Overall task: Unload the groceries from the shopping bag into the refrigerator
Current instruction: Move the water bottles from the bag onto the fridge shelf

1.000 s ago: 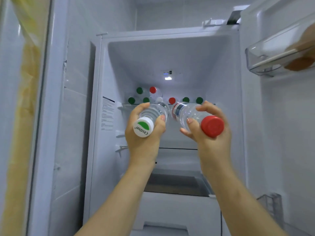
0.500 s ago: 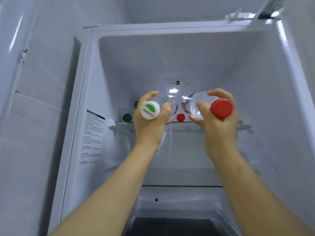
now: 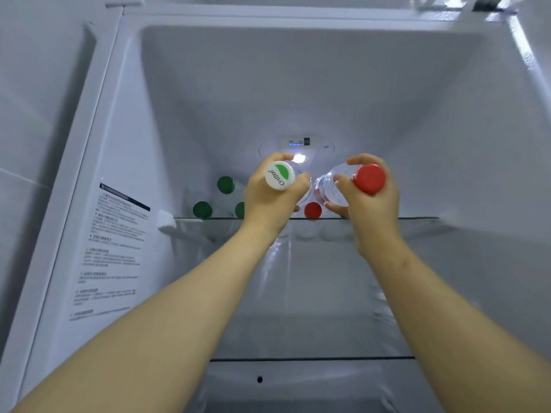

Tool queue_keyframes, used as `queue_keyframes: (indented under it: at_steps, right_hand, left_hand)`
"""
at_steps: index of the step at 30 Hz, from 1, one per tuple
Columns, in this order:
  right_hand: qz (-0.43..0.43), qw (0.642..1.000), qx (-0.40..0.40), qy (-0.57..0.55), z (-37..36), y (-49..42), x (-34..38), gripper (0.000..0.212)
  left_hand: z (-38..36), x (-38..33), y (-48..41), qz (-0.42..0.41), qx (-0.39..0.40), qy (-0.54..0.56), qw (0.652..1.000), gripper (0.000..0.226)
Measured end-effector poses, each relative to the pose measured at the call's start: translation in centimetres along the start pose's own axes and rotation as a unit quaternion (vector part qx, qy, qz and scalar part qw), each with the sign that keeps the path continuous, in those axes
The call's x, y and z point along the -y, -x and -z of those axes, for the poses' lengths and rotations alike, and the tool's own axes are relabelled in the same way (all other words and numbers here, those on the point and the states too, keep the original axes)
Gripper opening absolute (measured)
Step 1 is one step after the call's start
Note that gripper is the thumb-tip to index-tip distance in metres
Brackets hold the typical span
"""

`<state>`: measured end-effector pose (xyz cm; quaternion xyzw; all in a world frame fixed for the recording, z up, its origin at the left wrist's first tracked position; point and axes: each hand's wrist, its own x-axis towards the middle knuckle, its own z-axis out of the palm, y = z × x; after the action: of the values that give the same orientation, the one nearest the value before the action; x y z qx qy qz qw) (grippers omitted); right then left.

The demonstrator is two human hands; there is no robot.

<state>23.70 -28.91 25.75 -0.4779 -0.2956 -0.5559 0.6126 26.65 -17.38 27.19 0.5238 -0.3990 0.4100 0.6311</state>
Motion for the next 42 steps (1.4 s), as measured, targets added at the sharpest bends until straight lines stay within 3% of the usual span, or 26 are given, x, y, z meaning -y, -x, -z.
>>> queue_keyframes:
  at_steps: [5, 13, 19, 24, 29, 35, 42]
  right_hand:
    - [-0.008, 0.998, 0.047, 0.032, 0.3, -1.3, -0.7, 0.029]
    - [-0.018, 0.994, 0.084, 0.069, 1.5, -3.5, -1.6, 0.037]
    - [-0.015, 0.986, 0.093, 0.139, 1.6, -4.8, -2.6, 0.040]
    - [0.002, 0.985, 0.054, 0.165, 1.9, -5.5, -3.5, 0.039]
    - [0.009, 0.977, 0.040, 0.211, 2.0, -5.8, -3.9, 0.040]
    - [-0.010, 0.976, 0.030, 0.214, 1.9, -5.7, -3.8, 0.039]
    - [-0.007, 0.958, 0.073, 0.278, 1.9, -6.2, -3.8, 0.031]
  left_hand:
    - [-0.4, 0.4, -1.3, -0.019, 0.007, -0.085, 0.996, 0.025]
    - [-0.8, 0.7, -3.4, -0.058, 0.098, -0.235, 0.965, 0.026]
    - [-1.4, 2.4, -5.2, -0.053, 0.093, -0.435, 0.894, 0.047]
    - [-2.2, 2.7, -5.8, -0.091, 0.058, -0.499, 0.860, 0.033]
    - [-2.6, 3.4, -6.6, -0.081, 0.064, -0.509, 0.855, 0.042]
    - [-3.2, 4.1, -7.3, -0.099, 0.075, -0.556, 0.822, 0.049]
    - [-3.6, 5.1, -7.5, -0.091, 0.119, -0.655, 0.740, 0.052]
